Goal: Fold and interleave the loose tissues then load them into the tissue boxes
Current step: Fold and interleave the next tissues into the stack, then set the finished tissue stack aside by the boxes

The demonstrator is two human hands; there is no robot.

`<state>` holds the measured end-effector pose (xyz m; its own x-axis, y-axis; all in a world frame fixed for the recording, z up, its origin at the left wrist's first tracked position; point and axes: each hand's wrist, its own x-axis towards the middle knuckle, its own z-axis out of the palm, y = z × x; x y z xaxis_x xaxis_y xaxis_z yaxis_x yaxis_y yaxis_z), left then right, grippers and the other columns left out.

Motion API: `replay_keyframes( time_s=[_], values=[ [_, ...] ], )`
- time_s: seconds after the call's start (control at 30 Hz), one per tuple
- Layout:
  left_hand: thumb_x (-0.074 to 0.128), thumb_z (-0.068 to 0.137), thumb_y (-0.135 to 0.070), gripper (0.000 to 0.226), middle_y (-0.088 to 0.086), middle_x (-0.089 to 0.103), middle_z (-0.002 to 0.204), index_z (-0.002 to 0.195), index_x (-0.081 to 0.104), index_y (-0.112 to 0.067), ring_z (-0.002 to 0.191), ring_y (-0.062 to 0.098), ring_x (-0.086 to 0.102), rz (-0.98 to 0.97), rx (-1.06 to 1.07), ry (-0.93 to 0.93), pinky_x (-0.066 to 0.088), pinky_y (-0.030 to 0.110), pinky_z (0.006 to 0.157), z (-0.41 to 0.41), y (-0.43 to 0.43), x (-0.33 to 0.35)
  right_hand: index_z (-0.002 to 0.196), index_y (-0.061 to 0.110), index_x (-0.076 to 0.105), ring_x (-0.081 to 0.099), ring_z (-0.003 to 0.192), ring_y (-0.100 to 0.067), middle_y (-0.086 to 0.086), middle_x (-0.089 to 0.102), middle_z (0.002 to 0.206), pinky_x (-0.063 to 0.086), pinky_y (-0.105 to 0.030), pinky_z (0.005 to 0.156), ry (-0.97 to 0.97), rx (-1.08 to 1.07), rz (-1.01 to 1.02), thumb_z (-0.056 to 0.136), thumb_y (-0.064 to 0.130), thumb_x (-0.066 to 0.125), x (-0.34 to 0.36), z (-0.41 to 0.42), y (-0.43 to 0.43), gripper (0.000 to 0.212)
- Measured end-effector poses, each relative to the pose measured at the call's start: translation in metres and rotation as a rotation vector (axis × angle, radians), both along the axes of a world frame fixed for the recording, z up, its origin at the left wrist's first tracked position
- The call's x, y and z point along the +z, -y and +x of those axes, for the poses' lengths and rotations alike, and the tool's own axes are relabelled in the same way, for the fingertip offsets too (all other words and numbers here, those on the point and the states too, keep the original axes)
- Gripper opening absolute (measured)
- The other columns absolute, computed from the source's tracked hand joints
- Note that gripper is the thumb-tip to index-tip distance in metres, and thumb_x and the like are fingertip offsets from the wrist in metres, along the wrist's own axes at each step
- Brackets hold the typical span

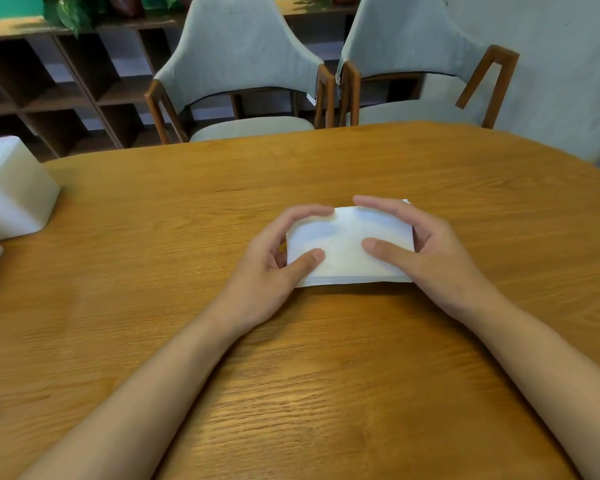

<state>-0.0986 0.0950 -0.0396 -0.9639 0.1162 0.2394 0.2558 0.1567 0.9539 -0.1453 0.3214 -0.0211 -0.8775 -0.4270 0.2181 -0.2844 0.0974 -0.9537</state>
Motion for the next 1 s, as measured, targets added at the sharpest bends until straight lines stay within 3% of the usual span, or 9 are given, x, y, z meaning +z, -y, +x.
replay_keyframes(
  time_s=[0.1, 0.2, 0.27, 0.37, 0.47, 0.63, 0.77, 0.9, 1.0],
  values=[
    [0.065, 0.100, -0.009, 0.041, -0.001, 0.067, 0.130, 0.137, 0.065, -0.027, 0.091, 0.053, 0.057, -0.052, -0.009, 0.012, 0.048, 0.070, 0.079, -0.001, 0.003, -0.004, 0.136, 0.029, 0.062, 0.060, 0.114, 0.003, 0.019, 0.065, 0.127, 0.046, -0.014, 0.093, 0.008, 0.033, 0.071, 0.088, 0.006, 0.074, -0.001, 0.000, -0.001, 0.054],
    [0.067, 0.098, 0.001, 0.052, -0.007, 0.067, 0.137, 0.143, 0.061, -0.023, 0.118, 0.028, 0.067, 0.072, -0.064, 0.102, 0.055, 0.045, 0.099, 0.000, 0.004, 0.000, 0.138, 0.033, 0.059, 0.060, 0.107, 0.006, 0.024, 0.065, 0.123, 0.045, -0.012, 0.088, 0.015, 0.020, 0.107, 0.087, 0.007, 0.076, 0.000, 0.001, -0.001, 0.060],
    [0.068, 0.096, 0.002, 0.058, -0.007, 0.064, 0.144, 0.147, 0.057, -0.023, 0.131, 0.016, 0.061, 0.122, -0.124, 0.159, 0.050, 0.030, 0.108, -0.001, 0.006, 0.003, 0.139, 0.032, 0.058, 0.060, 0.102, 0.009, 0.031, 0.064, 0.117, 0.045, -0.010, 0.084, 0.026, 0.026, 0.101, 0.086, 0.006, 0.076, 0.001, 0.001, -0.001, 0.061],
    [0.070, 0.095, -0.001, 0.055, -0.004, 0.065, 0.142, 0.145, 0.060, -0.022, 0.133, 0.015, 0.060, 0.104, -0.151, 0.171, 0.048, 0.028, 0.110, -0.003, 0.008, 0.004, 0.139, 0.030, 0.057, 0.059, 0.096, 0.012, 0.042, 0.060, 0.107, 0.044, -0.007, 0.078, 0.018, 0.048, 0.122, 0.086, 0.006, 0.075, 0.003, 0.004, 0.000, 0.061],
    [0.075, 0.092, -0.003, 0.050, -0.004, 0.070, 0.135, 0.138, 0.066, -0.021, 0.125, 0.014, 0.065, 0.085, -0.071, 0.167, 0.051, 0.025, 0.103, -0.002, 0.008, 0.002, 0.137, 0.031, 0.059, 0.059, 0.096, 0.009, 0.039, 0.061, 0.109, 0.046, -0.009, 0.077, 0.026, 0.045, 0.147, 0.083, 0.008, 0.078, 0.004, 0.006, 0.001, 0.061],
    [0.079, 0.090, -0.005, 0.052, -0.010, 0.070, 0.133, 0.137, 0.067, -0.024, 0.122, 0.003, 0.064, -0.002, 0.027, 0.126, 0.047, 0.016, 0.100, -0.002, 0.008, -0.003, 0.132, 0.037, 0.064, 0.060, 0.117, 0.001, 0.023, 0.064, 0.128, 0.050, -0.026, 0.100, 0.054, -0.010, 0.177, 0.081, 0.016, 0.083, 0.003, 0.007, 0.005, 0.058],
    [0.080, 0.090, -0.006, 0.052, -0.009, 0.070, 0.133, 0.136, 0.067, -0.026, 0.122, 0.007, 0.065, 0.004, 0.026, 0.135, 0.049, 0.027, 0.106, -0.004, 0.009, -0.004, 0.132, 0.037, 0.064, 0.059, 0.119, -0.001, 0.018, 0.063, 0.132, 0.049, -0.029, 0.104, 0.069, -0.030, 0.187, 0.080, 0.016, 0.084, 0.005, 0.010, 0.008, 0.059],
    [0.079, 0.090, -0.004, 0.055, -0.010, 0.067, 0.136, 0.139, 0.064, -0.024, 0.122, 0.004, 0.063, 0.033, 0.030, 0.100, 0.049, 0.017, 0.098, 0.001, 0.019, 0.004, 0.132, 0.033, 0.064, 0.063, 0.107, 0.004, 0.025, 0.067, 0.117, 0.052, -0.020, 0.090, 0.092, -0.049, 0.142, 0.080, 0.010, 0.083, 0.012, 0.019, 0.019, 0.060],
    [0.079, 0.090, -0.006, 0.055, -0.010, 0.064, 0.140, 0.139, 0.064, -0.027, 0.127, 0.008, 0.061, 0.037, 0.043, 0.073, 0.056, 0.026, 0.094, 0.009, 0.043, 0.017, 0.132, 0.030, 0.064, 0.062, 0.100, 0.007, 0.032, 0.066, 0.108, 0.053, -0.018, 0.086, 0.098, -0.055, 0.096, 0.080, 0.006, 0.082, 0.021, 0.026, 0.037, 0.059]
  ],
)
